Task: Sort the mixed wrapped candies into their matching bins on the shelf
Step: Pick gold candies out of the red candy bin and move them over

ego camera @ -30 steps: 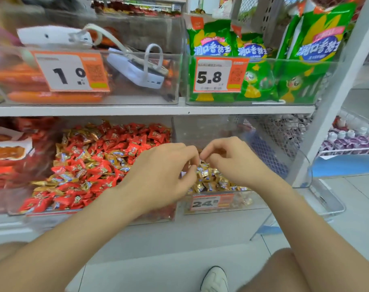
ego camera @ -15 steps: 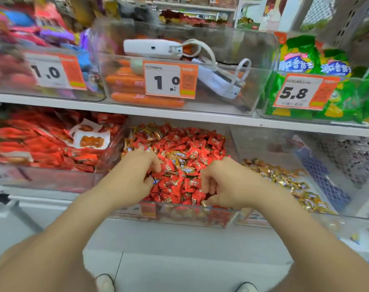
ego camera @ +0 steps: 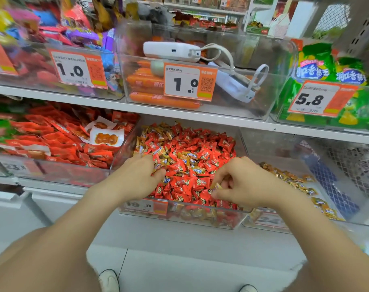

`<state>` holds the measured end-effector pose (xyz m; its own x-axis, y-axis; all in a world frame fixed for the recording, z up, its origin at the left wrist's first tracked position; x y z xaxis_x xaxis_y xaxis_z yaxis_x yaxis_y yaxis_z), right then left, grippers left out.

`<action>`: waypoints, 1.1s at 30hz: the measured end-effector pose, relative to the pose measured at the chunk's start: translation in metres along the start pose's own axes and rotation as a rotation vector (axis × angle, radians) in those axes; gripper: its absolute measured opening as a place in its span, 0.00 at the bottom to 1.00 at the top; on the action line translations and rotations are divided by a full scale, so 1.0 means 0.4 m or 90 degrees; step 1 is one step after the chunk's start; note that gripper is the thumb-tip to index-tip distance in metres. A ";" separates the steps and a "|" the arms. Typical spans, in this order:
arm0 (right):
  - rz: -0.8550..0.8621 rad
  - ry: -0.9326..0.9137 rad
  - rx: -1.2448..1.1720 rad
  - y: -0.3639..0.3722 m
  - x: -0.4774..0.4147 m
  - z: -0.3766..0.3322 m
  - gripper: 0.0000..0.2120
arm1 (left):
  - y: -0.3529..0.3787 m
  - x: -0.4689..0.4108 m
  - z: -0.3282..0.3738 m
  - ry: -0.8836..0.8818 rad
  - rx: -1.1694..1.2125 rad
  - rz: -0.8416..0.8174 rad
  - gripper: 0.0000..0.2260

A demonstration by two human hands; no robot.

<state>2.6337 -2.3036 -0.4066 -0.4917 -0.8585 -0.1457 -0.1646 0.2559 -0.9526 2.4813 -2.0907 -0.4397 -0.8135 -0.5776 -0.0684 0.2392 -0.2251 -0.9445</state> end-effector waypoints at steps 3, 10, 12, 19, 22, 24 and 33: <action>0.068 -0.002 -0.084 -0.024 -0.004 -0.021 0.11 | -0.004 -0.023 -0.018 -0.009 0.001 0.011 0.09; 0.111 -0.009 -0.151 0.012 -0.086 -0.082 0.15 | -0.011 -0.081 -0.027 0.088 0.040 0.067 0.16; 0.086 -0.014 -0.108 0.020 -0.107 -0.077 0.13 | -0.011 -0.093 -0.026 0.096 0.077 0.057 0.15; 0.008 -0.044 0.052 0.080 -0.148 -0.073 0.18 | 0.008 -0.120 0.002 0.139 0.065 0.012 0.17; 0.028 -0.022 0.035 0.081 -0.165 -0.060 0.13 | 0.003 -0.126 0.000 0.134 0.072 0.024 0.17; 0.035 -0.009 0.004 0.069 -0.166 -0.054 0.09 | 0.002 -0.130 0.002 0.131 0.102 0.039 0.15; 0.219 0.025 -0.098 0.020 -0.168 -0.064 0.14 | 0.040 -0.151 -0.014 0.188 0.130 -0.013 0.31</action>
<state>2.6435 -2.2323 -0.3974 -0.5728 -0.6936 -0.4370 -0.1097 0.5931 -0.7976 2.5312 -2.0551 -0.4525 -0.9298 -0.3272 -0.1684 0.2986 -0.4033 -0.8650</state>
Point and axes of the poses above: each hand's wrist, its own x-axis away from the middle knuckle, its own y-axis out of the palm, z = x × y, the point moved 4 cm from there along -x, towards the middle knuckle, and after that the axes turned 11 degrees about z, right-handed, at the moved point
